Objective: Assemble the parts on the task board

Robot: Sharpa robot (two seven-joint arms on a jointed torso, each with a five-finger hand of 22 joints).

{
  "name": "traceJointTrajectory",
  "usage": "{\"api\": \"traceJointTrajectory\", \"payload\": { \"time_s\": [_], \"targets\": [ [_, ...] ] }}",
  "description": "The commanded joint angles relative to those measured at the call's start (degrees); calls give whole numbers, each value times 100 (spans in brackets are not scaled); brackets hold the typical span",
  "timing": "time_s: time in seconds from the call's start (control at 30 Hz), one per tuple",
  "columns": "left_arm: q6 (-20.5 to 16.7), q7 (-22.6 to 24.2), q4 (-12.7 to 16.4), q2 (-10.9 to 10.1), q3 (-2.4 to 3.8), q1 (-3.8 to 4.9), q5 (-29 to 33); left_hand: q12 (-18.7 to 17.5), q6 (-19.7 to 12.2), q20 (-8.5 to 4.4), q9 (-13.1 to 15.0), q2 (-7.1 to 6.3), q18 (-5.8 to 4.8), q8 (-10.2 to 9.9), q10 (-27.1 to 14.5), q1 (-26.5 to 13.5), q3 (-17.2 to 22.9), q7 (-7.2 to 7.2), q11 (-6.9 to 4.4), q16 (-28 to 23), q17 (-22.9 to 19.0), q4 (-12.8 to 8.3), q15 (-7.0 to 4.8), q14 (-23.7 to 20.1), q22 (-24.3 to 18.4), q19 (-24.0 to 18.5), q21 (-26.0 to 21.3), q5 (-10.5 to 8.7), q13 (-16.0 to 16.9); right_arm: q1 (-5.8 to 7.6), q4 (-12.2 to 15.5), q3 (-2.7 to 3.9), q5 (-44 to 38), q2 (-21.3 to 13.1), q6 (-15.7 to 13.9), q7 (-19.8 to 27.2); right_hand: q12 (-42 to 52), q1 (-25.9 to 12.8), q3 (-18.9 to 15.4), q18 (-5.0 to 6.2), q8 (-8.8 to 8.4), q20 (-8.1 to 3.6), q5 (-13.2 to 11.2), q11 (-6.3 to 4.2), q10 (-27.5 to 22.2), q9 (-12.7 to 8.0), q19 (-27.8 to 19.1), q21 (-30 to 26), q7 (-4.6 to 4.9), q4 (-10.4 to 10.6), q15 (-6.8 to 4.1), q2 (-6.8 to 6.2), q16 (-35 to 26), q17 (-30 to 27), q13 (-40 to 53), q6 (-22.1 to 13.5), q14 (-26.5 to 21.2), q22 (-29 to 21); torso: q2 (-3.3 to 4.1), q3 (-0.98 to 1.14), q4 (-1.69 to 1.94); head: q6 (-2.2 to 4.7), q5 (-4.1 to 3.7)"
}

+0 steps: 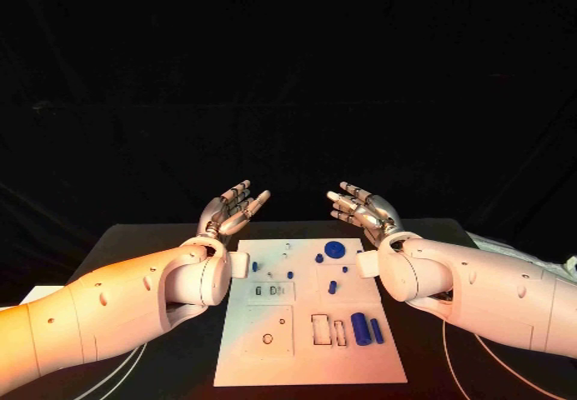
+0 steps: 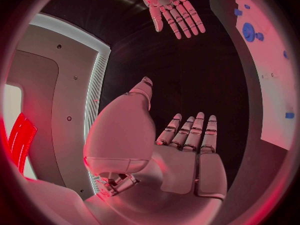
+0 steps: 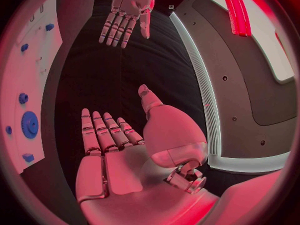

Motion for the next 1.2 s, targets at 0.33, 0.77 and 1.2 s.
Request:
{"api": "traceJointTrajectory", "payload": {
  "time_s": [0.33, 0.77, 1.2],
  "targets": [
    [397, 141, -7, 11, 2, 11, -142, 365, 1662, 77, 150, 319, 246, 314, 2318, 518, 142, 683, 111, 684, 305, -66, -38, 2587, 353, 2498, 722, 11, 169, 176, -376, -95, -917, 166, 2101, -580, 387, 952, 317, 622, 346, 2, 118, -336, 3182, 210, 2292, 839, 602, -669, -434, -23, 463, 169, 162, 2929, 3252, 300, -1, -1, -1, -1, 0],
    [843, 186, 429, -506, 5, -10, -583, 577, 3598, -296, 198, 554, 429, 558, 4454, 592, -76, 413, -318, 1042, 674, -506, -587, 4392, 418, 4235, 1125, 1, 239, 383, -547, -63, -3917, -272, 830, -779, 246, 969, 822, 611, 241, -447, 104, -618, 4144, 200, 3332, 1393, 417, -941, -831, -223, 525, 192, 145, 3997, 4457, 412, 350, -20, 55, 54, -122],
    [974, 19, 1183, -919, 68, 2, -611, 456, 3791, -393, 194, 582, 423, 479, 4705, 588, -148, 358, -389, 1019, 911, -608, -678, 4683, 382, 4538, 1097, 0, 245, 523, -525, 47, -6659, -338, 1043, -2087, 154, 1056, 991, 595, 202, -995, 168, -912, 4753, 199, 4320, 2899, 212, -913, -1316, -711, 1165, 697, 154, 4341, 6105, 1225, 712, -80, 122, 202, -205]
  ]
}}
